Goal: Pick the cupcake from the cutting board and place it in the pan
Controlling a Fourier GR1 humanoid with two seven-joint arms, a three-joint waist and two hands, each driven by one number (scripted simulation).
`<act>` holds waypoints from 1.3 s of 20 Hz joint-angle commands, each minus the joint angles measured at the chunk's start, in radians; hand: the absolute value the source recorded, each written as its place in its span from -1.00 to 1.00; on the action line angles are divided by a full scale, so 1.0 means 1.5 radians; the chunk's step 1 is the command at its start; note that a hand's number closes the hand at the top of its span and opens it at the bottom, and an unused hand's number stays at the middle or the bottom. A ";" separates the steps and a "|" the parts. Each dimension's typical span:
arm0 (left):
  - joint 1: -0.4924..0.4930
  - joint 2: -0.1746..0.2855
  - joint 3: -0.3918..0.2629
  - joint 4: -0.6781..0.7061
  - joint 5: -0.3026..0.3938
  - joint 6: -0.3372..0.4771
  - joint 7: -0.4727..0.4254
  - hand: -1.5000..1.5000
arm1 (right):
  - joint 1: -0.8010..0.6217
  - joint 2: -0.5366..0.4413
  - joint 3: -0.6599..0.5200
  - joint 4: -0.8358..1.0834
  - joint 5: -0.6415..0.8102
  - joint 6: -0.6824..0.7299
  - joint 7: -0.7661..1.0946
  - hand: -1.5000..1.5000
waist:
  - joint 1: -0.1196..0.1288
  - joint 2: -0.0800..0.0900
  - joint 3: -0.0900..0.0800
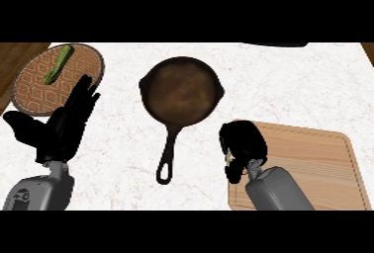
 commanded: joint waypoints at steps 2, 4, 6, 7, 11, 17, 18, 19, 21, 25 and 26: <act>-0.021 -0.006 -0.021 0.006 -0.003 -0.011 0.006 0.00 | -0.106 0.031 0.058 -0.006 0.022 -0.062 0.183 1.00 | 0.034 -0.003 0.000; -0.021 -0.011 -0.025 0.012 0.000 -0.014 0.006 0.00 | -0.163 0.031 0.084 -0.011 0.051 -0.081 0.247 1.00 | 0.045 -0.007 -0.002; -0.028 -0.012 -0.026 0.020 -0.001 -0.014 0.006 0.00 | -0.218 0.031 0.106 -0.006 0.068 -0.087 0.311 1.00 | 0.053 -0.005 -0.003; -0.035 -0.007 -0.029 0.014 0.002 -0.023 0.010 0.00 | -0.246 0.032 0.120 -0.007 0.086 -0.101 0.338 1.00 | 0.059 -0.009 -0.003; -0.050 -0.019 -0.044 0.039 -0.012 -0.017 0.007 0.00 | -0.363 0.032 0.151 0.013 0.088 -0.096 0.457 1.00 | 0.064 -0.001 -0.003; -0.065 -0.024 -0.041 0.049 -0.011 -0.016 -0.003 0.00 | -0.486 0.032 0.148 0.083 0.025 -0.123 0.571 1.00 | 0.074 0.004 -0.003; -0.086 -0.028 -0.046 0.045 -0.013 -0.010 0.014 0.00 | -0.495 0.032 0.139 0.098 0.016 -0.142 0.583 1.00 | 0.065 0.005 -0.002; -0.074 -0.021 -0.041 0.047 -0.009 -0.018 0.007 0.00 | -0.516 0.032 0.136 0.113 0.017 -0.148 0.594 1.00 | 0.073 0.006 -0.003; -0.079 -0.018 -0.034 0.049 -0.002 -0.022 0.009 0.00 | -0.537 0.032 0.142 0.134 0.003 -0.155 0.627 1.00 | 0.070 0.004 -0.003; -0.087 -0.035 -0.048 0.051 -0.023 0.003 0.018 0.00 | -0.590 0.032 0.123 0.191 -0.015 -0.198 0.647 1.00 | 0.049 0.004 -0.001; -0.076 -0.024 -0.028 0.054 -0.019 0.004 0.004 0.00 | -0.587 0.032 0.127 0.204 -0.014 -0.226 0.651 1.00 | 0.044 0.005 -0.001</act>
